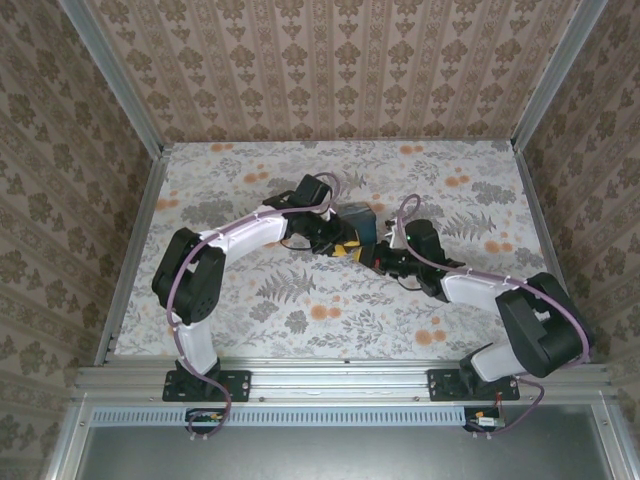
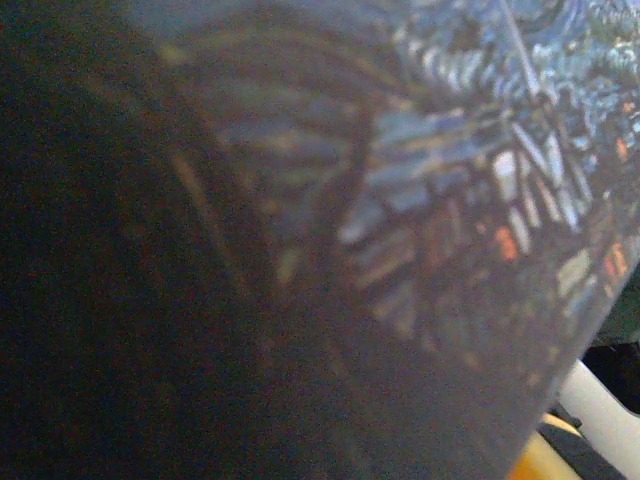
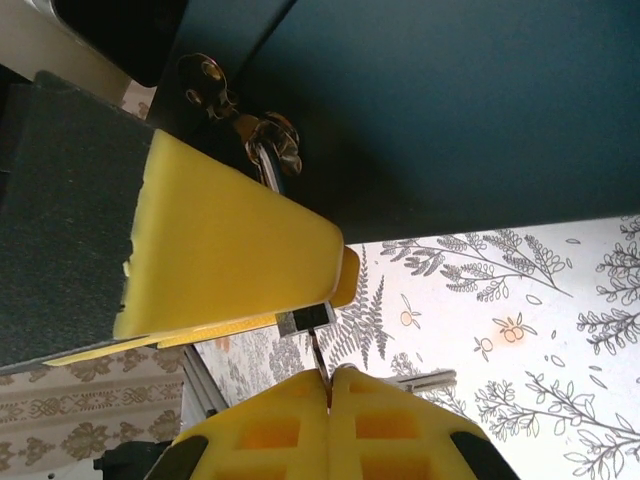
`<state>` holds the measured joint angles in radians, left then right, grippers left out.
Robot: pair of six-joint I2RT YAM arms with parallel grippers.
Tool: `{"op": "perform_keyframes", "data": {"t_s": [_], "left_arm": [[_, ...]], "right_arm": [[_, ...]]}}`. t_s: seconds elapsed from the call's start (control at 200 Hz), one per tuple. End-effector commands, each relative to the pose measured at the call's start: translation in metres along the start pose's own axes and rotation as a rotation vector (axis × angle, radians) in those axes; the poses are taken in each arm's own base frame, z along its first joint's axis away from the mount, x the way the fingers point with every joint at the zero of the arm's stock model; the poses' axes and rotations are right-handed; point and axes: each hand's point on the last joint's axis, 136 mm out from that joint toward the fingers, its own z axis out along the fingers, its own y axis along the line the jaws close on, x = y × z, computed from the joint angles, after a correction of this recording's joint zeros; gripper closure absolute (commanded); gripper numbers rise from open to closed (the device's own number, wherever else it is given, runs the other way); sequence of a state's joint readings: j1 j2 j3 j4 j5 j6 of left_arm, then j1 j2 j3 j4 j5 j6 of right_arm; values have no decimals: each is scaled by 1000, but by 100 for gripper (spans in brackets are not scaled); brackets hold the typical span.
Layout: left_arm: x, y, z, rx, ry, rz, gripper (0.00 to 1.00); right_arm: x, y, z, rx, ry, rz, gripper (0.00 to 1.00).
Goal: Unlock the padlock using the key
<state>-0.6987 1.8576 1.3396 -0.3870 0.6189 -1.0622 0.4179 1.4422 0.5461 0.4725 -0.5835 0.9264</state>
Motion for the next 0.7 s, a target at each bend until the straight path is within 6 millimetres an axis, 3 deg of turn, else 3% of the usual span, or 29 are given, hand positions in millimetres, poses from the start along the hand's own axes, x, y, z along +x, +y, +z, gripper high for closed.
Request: {"op": "perform_keyframes", "data": {"t_s": [0.0, 0.06, 0.175, 0.285, 0.445, 0.52, 0.695], "left_arm": [[39, -17, 4, 72, 132, -4, 100], [38, -16, 3, 77, 126, -18, 100], [27, -12, -5, 81, 87, -44, 100], [11, -3, -17, 74, 35, -69, 100], [-4, 3, -30, 83, -1, -95, 100], [-7, 4, -34, 85, -8, -99, 100], [-7, 2, -36, 96, 3, -112, 100]], "right_arm": [[-45, 44, 2, -101, -143, -103, 100], [-48, 47, 0, -115, -166, -112, 100], [-42, 48, -8, -108, -161, -133, 78], [-25, 29, -20, -3, -118, -166, 63], [-9, 1, -40, 102, -65, -198, 54], [-5, -1, -49, 114, -58, -237, 55], [1, 13, -52, 185, -99, -601, 74]]}}
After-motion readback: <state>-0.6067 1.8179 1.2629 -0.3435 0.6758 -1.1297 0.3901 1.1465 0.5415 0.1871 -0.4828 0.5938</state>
